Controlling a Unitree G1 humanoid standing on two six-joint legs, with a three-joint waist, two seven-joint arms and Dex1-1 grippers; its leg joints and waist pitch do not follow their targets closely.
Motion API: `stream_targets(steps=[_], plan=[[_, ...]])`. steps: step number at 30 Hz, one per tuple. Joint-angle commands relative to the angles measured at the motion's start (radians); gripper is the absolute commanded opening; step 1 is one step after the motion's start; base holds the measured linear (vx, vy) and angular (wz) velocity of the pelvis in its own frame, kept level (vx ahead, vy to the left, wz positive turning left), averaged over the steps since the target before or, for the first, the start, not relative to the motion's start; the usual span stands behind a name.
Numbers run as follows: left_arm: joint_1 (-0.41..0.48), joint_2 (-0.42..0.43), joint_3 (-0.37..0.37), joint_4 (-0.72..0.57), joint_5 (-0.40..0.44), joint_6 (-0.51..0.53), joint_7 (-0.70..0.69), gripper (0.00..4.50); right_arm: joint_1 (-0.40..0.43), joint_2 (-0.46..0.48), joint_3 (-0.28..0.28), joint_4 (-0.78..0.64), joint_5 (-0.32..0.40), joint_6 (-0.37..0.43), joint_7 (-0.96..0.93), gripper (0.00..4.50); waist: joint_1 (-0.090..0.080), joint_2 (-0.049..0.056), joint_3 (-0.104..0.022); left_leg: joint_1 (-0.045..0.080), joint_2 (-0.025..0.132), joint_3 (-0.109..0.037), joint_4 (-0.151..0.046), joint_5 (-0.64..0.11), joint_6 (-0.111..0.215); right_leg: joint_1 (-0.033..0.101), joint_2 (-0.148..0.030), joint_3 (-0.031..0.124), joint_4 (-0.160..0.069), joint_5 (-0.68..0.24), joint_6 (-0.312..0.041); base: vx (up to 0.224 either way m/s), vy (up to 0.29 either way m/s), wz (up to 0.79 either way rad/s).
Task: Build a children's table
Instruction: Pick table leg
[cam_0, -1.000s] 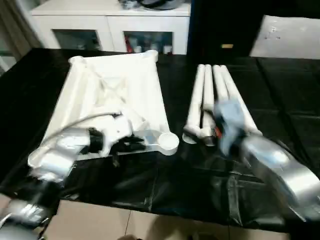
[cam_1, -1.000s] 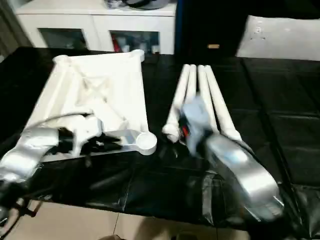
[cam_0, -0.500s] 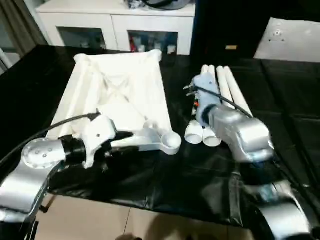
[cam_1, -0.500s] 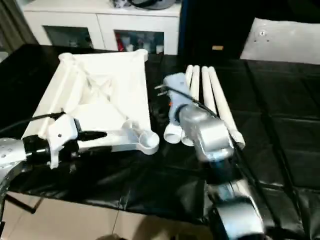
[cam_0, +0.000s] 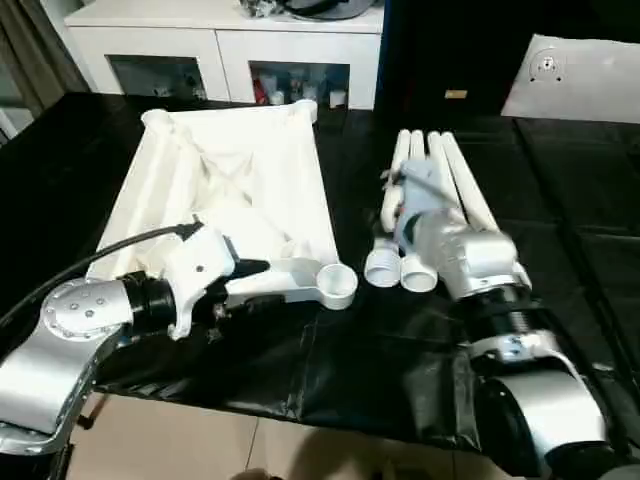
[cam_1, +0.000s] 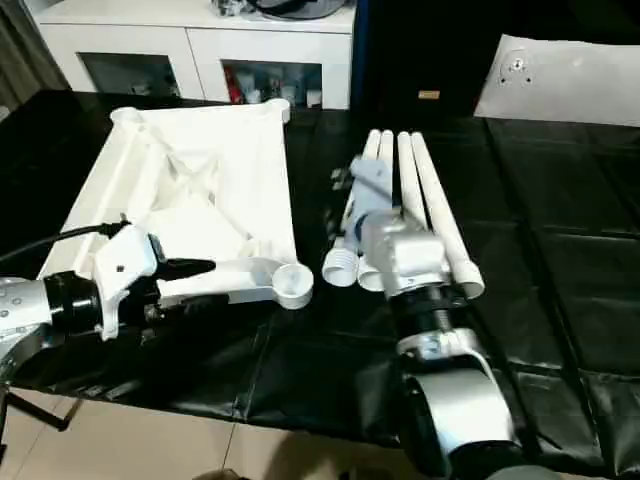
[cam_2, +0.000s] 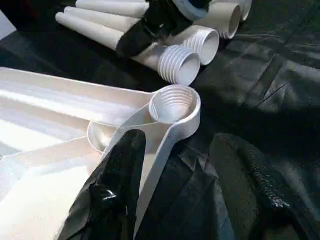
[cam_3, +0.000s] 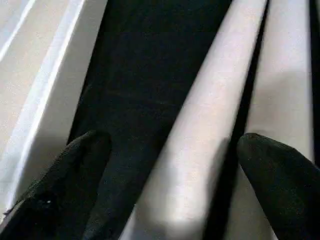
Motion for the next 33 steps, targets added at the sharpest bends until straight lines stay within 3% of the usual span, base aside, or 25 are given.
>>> stream_targets(steps=[1,2,7,15,16,22,33], plan=[[-0.003,0.012,0.01,-0.032,-0.007,0.017,0.012,2.4,-0.033,0.008,-0.024,0.047,0.01,-0.027,-0.01,4.5,0.003,-0.007,-0.069,-0.005,0.074,-0.01,-0.075,0.004,0.008,0.056,-0.078,0.041,-0.052,0.022,-0.305,0.0,0.0,0.0],[-0.001,0.013,0.009,-0.034,-0.006,0.017,0.013,2.4,-0.04,0.011,-0.035,0.064,0.014,-0.031,-0.017,4.5,0.005,-0.003,-0.07,-0.005,0.074,-0.011,-0.074,0.004,0.009,0.056,-0.08,0.041,-0.05,0.02,-0.307,0.0,0.0,0.0],[0.001,0.021,0.002,-0.042,-0.01,0.024,0.015,2.4,-0.071,0.022,-0.07,0.144,0.029,-0.018,-0.022,4.5,0.005,-0.001,-0.071,-0.004,0.073,-0.009,-0.073,0.009,0.019,0.054,-0.078,0.039,-0.049,0.02,-0.311,0.0,0.0,0.0],[-0.013,0.02,0.002,-0.047,-0.023,0.041,0.024,2.4,-0.133,0.017,-0.13,0.313,0.068,0.022,-0.012,4.5,0.006,-0.002,-0.071,-0.005,0.074,-0.009,-0.072,0.001,0.02,0.054,-0.077,0.037,-0.049,0.026,-0.322,0.0,0.0,0.0],[-0.013,0.02,0.002,-0.048,-0.023,0.041,0.024,2.42,-0.134,0.016,-0.131,0.315,0.068,0.021,-0.011,4.2,0.006,-0.002,-0.071,-0.005,0.074,-0.008,-0.072,-0.002,0.02,0.054,-0.077,0.037,-0.048,0.024,-0.322,0.0,0.0,0.0],[-0.022,0.017,0.006,-0.062,-0.042,0.053,0.037,2.42,-0.159,-0.005,-0.163,0.385,0.075,-0.015,-0.008,3.73,0.006,-0.008,-0.072,-0.006,0.074,-0.007,-0.072,-0.015,0.019,0.054,-0.079,0.036,-0.05,0.008,-0.326,0.0,0.0,0.0],[-0.028,0.017,-0.002,-0.054,-0.044,0.053,0.047,2.42,-0.177,-0.018,-0.203,0.431,0.085,-0.064,-0.018,2.92,0.007,-0.004,-0.072,-0.006,0.076,-0.006,-0.072,-0.033,0.018,0.052,-0.079,0.035,-0.05,-0.013,-0.325,0.0,0.0,0.0]])
